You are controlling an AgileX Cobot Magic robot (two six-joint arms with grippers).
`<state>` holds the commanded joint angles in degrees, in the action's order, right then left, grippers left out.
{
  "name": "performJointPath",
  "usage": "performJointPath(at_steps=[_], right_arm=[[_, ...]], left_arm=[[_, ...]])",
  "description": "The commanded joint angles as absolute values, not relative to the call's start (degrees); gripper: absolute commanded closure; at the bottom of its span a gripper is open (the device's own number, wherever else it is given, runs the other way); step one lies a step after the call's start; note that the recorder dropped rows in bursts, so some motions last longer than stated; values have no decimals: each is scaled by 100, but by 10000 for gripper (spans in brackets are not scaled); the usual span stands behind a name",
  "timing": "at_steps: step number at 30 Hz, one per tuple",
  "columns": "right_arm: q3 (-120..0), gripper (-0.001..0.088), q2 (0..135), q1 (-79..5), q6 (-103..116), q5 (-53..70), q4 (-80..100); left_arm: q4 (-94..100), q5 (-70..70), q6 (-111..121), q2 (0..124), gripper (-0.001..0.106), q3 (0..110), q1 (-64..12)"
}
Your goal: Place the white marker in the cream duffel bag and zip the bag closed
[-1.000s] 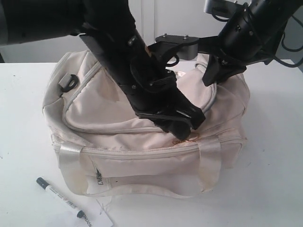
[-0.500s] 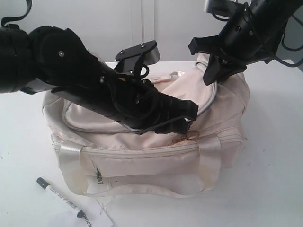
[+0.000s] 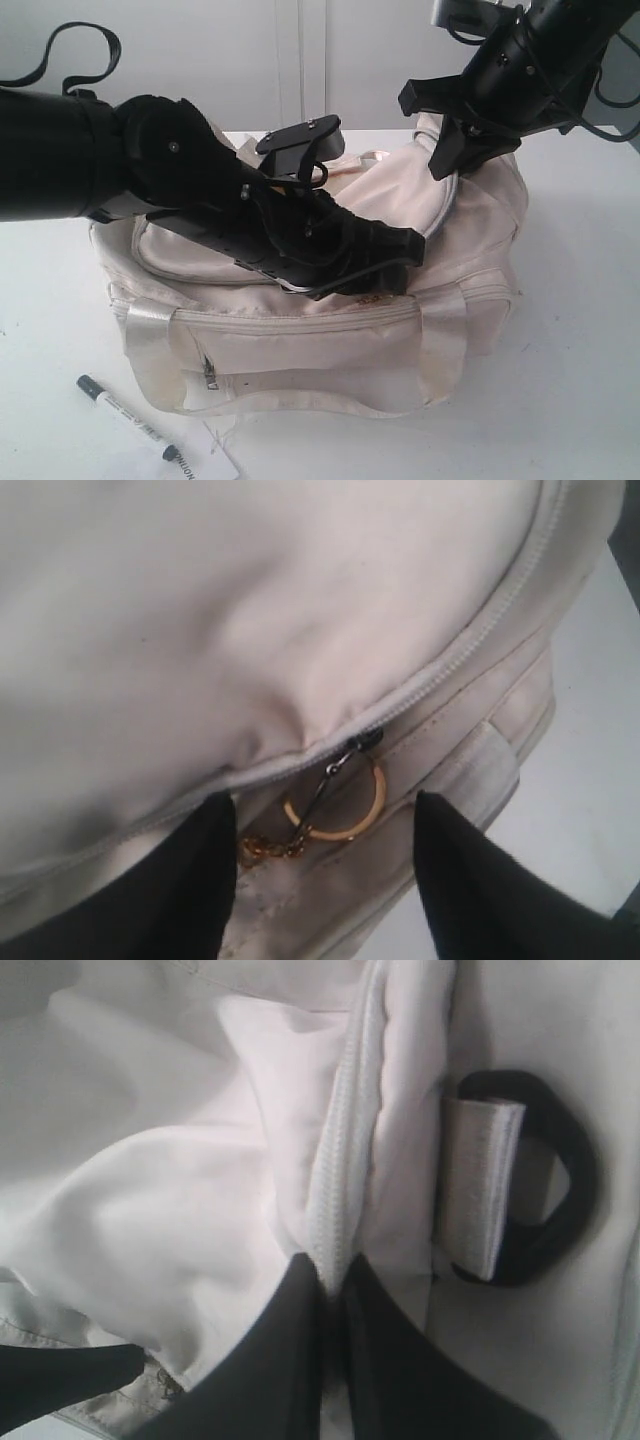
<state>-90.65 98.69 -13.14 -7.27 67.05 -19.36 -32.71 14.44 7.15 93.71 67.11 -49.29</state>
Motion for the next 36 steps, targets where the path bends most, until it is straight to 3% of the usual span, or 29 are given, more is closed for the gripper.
performJointPath(at_steps=[14, 36], right_arm=[[-9065, 868, 9869, -1314, -727, 6705, -1936], [-9065, 868, 9869, -1314, -727, 6721, -1936]], left_arm=[[-3448, 2015, 383, 9371, 459, 6711, -4929], [-4343, 1071, 276, 9740, 459, 6748, -4929]])
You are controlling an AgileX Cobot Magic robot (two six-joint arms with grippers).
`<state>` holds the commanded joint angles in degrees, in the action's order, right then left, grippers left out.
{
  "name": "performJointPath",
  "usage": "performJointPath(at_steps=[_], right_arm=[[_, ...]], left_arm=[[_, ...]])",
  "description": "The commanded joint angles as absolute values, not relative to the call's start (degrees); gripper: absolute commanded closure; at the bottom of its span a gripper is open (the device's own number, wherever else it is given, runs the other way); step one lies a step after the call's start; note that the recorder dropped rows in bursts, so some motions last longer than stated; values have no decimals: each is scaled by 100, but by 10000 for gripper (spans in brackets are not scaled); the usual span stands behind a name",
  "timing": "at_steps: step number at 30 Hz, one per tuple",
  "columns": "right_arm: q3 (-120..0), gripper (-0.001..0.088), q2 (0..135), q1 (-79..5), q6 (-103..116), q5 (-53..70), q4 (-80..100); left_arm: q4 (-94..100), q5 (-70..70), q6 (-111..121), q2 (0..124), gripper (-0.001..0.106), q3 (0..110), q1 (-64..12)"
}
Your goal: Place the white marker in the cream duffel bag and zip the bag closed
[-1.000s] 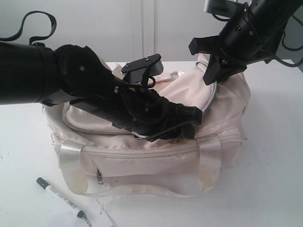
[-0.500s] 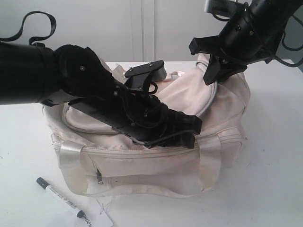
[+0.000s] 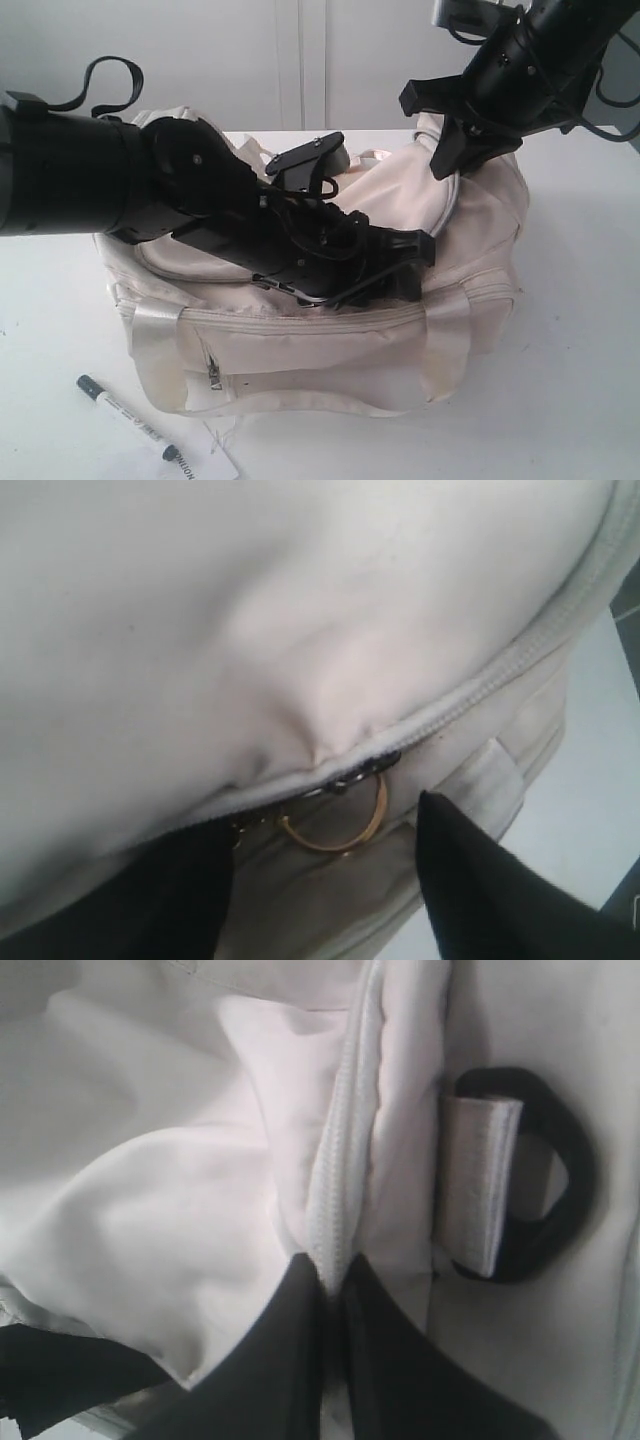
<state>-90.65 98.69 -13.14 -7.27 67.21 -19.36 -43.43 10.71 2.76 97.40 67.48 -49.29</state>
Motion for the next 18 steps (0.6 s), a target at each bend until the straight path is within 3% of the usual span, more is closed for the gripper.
performJointPath(at_steps=[18], right_arm=[[-9065, 868, 9869, -1314, -727, 6729, -1958]], left_arm=[[-4619, 853, 143, 9936, 477, 6748, -4929]])
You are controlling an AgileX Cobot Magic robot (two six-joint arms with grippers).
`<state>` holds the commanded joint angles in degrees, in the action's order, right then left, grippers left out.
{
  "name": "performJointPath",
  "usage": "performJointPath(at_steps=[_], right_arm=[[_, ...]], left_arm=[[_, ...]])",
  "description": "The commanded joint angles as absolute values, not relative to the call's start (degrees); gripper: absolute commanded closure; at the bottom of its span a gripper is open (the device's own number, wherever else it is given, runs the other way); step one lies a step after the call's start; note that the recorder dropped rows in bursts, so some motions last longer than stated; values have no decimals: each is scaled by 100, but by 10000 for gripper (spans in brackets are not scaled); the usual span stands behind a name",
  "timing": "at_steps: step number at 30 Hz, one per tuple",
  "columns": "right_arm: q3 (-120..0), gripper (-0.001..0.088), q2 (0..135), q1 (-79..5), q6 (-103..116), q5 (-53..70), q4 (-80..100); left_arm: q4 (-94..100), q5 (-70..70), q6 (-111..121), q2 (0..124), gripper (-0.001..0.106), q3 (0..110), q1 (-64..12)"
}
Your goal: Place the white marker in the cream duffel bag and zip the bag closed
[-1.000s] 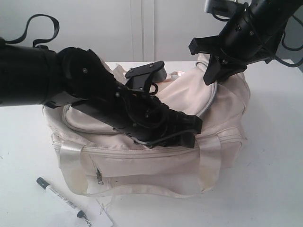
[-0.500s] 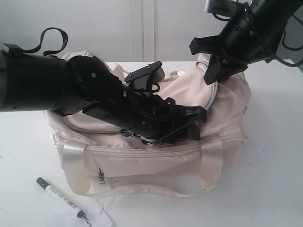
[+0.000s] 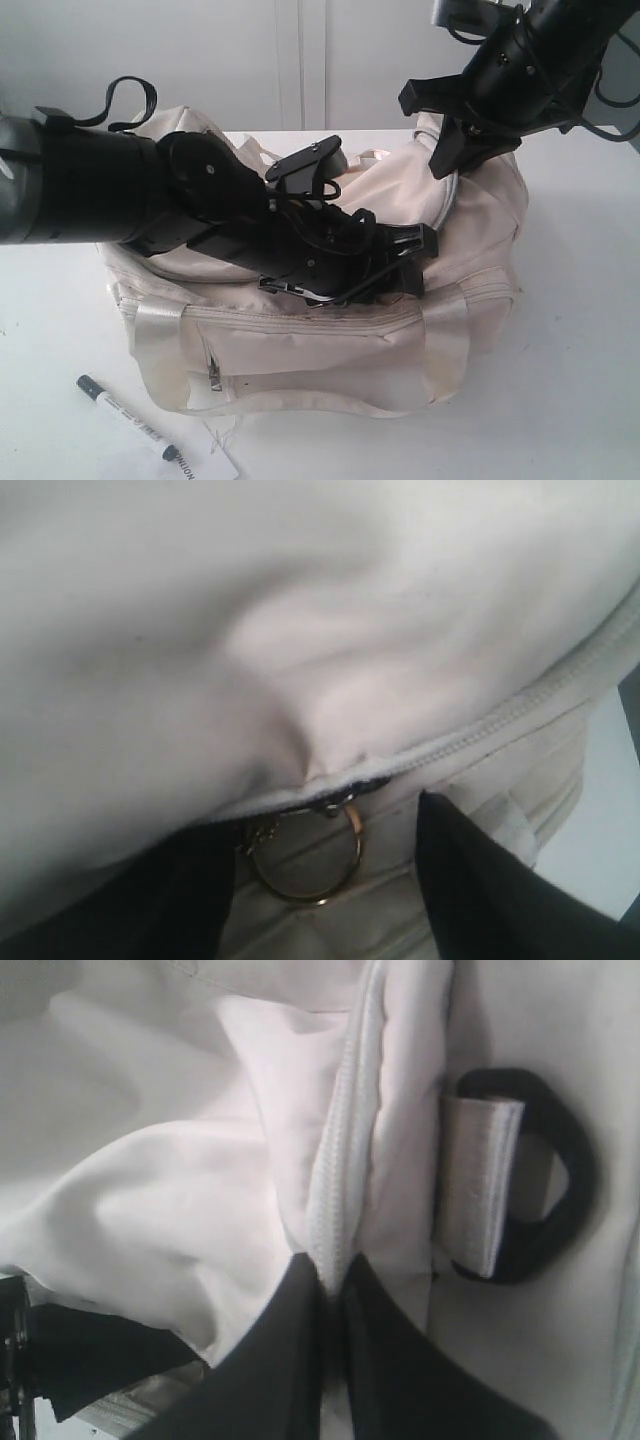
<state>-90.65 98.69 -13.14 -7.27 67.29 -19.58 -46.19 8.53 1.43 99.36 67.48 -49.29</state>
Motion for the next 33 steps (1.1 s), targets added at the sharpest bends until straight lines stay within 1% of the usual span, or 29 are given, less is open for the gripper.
performJointPath(at_steps=[2, 4, 7, 10, 14, 15, 25, 33], right_arm=[[-9065, 868, 9869, -1314, -727, 6729, -1958], [-9065, 868, 9869, -1314, -727, 6729, -1958], [-9065, 868, 9869, -1314, -727, 6729, -1958], [-9065, 868, 9869, -1314, -727, 6729, -1958], [-9065, 868, 9869, -1314, -727, 6716, -1958], [-9065, 868, 9869, -1314, -727, 6716, -1958], [-9065, 868, 9869, -1314, -736, 6705, -1958], [-9065, 868, 9869, -1314, -736, 6693, -1958]], left_arm=[[-4619, 864, 130, 9936, 518, 6748, -4929], [-4619, 864, 130, 9936, 604, 6748, -4929], [-4596, 874, 120, 9936, 760, 6748, -4929], [-4596, 874, 109, 9936, 888, 6748, -4929], [-4596, 874, 109, 9936, 1031, 6748, -4929], [-4596, 874, 109, 9936, 1053, 6748, -4929], [-4596, 1153, 89, 9911, 1053, 6748, -4929], [-4596, 1166, -505, 9462, 1053, 6748, -4929]])
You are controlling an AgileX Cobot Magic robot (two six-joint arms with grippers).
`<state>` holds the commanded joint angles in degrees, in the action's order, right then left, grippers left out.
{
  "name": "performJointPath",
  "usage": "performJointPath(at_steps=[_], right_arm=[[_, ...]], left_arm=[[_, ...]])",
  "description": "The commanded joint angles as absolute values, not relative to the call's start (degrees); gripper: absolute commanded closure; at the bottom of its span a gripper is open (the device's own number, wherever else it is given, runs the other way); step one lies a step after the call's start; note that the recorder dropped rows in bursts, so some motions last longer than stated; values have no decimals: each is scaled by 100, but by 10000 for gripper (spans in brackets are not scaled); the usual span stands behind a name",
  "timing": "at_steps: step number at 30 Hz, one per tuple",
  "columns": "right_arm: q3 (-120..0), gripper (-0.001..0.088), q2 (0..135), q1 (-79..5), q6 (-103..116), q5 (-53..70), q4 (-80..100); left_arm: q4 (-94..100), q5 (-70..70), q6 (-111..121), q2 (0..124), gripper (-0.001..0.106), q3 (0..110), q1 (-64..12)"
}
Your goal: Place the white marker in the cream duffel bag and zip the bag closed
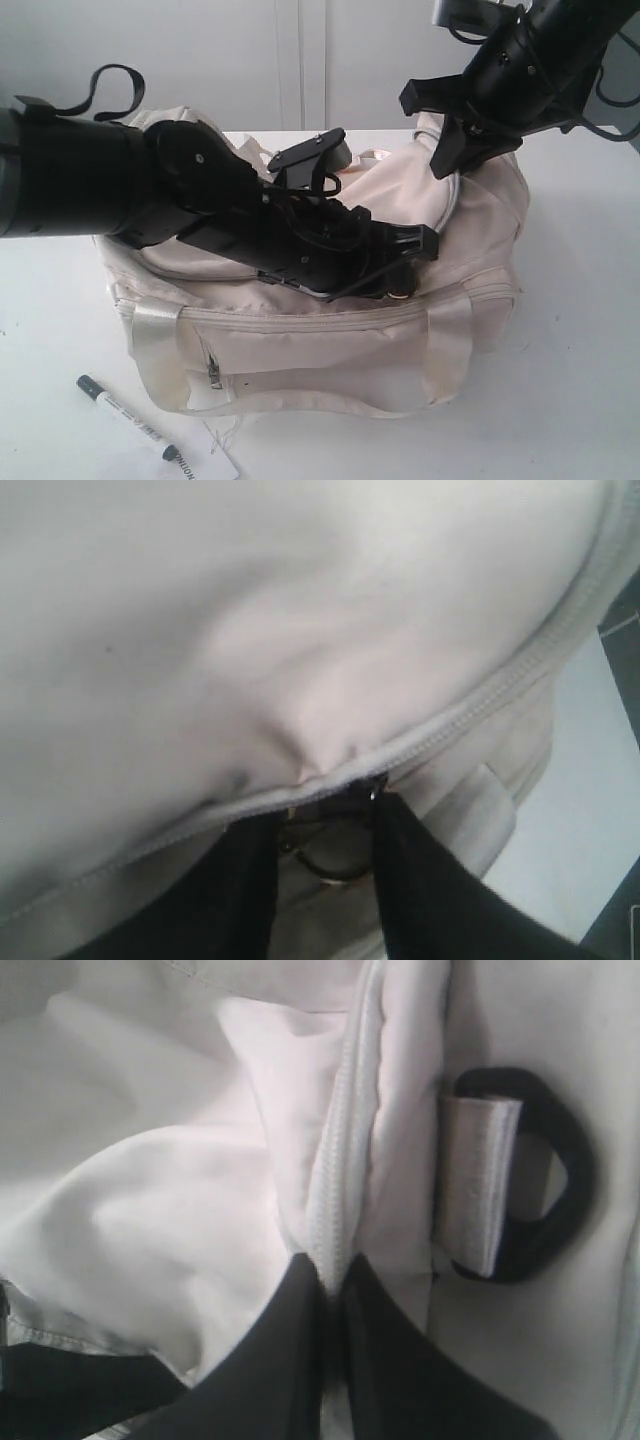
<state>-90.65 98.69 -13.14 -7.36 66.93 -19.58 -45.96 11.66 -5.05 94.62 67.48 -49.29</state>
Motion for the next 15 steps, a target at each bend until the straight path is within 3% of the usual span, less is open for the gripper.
performJointPath(at_steps=[15], right_arm=[[-9065, 868, 9869, -1314, -736, 6693, -1958]], left_arm=[[-4061, 1377, -944, 9046, 1053, 6748, -4929]])
